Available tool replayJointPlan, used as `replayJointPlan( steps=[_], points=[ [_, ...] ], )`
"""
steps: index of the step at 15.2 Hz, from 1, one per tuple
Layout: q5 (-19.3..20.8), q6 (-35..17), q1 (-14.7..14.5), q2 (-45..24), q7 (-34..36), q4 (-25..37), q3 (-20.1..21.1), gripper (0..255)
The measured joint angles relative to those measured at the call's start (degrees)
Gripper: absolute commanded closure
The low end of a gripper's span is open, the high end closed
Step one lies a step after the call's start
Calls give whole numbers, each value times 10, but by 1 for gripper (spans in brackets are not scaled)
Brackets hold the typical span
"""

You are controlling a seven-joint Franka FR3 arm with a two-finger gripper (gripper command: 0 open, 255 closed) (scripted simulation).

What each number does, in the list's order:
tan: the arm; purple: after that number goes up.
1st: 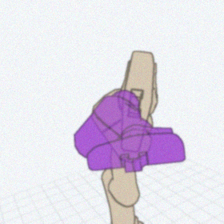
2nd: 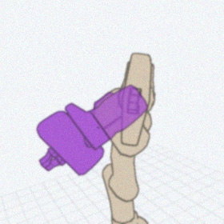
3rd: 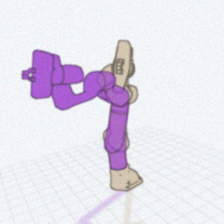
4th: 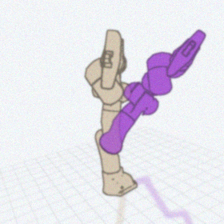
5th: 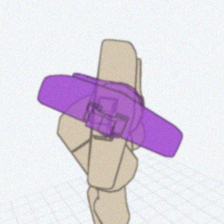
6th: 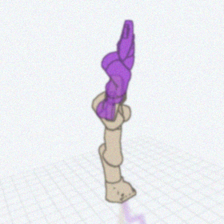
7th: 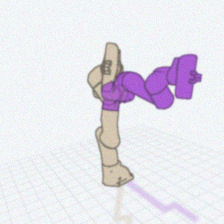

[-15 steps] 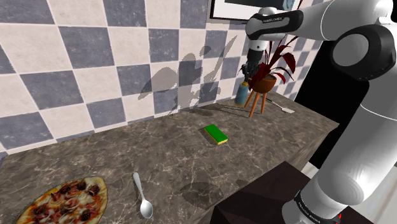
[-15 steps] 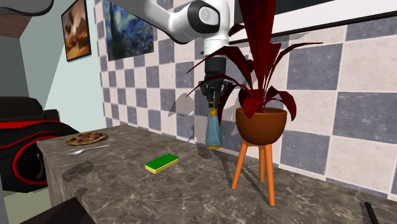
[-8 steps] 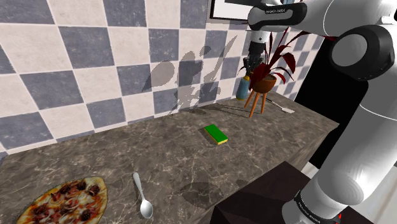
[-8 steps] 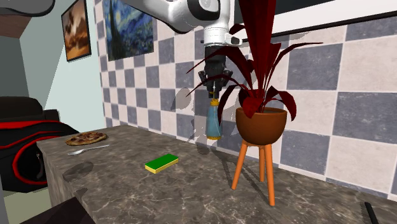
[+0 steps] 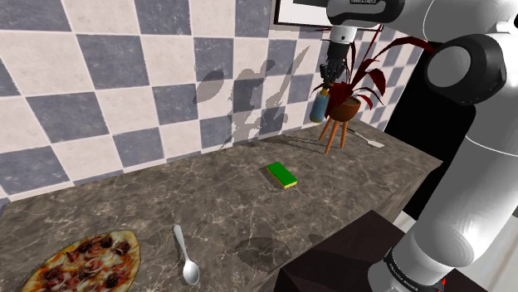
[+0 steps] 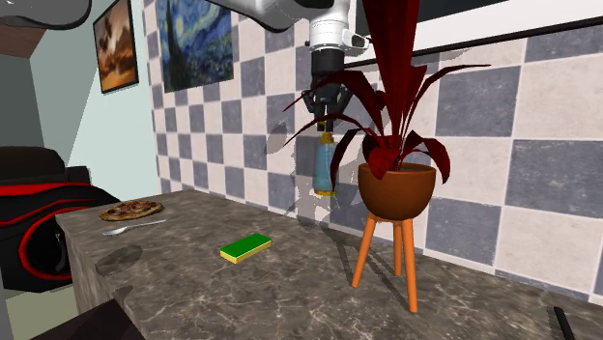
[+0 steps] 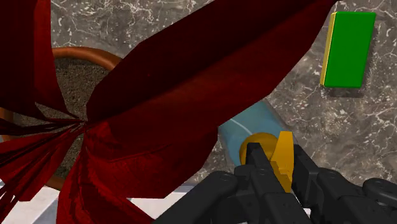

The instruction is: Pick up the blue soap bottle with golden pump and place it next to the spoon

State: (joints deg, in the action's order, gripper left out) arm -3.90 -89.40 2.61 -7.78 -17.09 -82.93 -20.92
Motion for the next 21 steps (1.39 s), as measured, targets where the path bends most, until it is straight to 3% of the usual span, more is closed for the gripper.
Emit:
replayJointPlan(
  steps=[9, 21],
  points=[
    [-11, 79, 9, -28, -4, 105, -3, 255],
    [26, 51, -89, 76, 156, -17, 68, 255]
  ],
)
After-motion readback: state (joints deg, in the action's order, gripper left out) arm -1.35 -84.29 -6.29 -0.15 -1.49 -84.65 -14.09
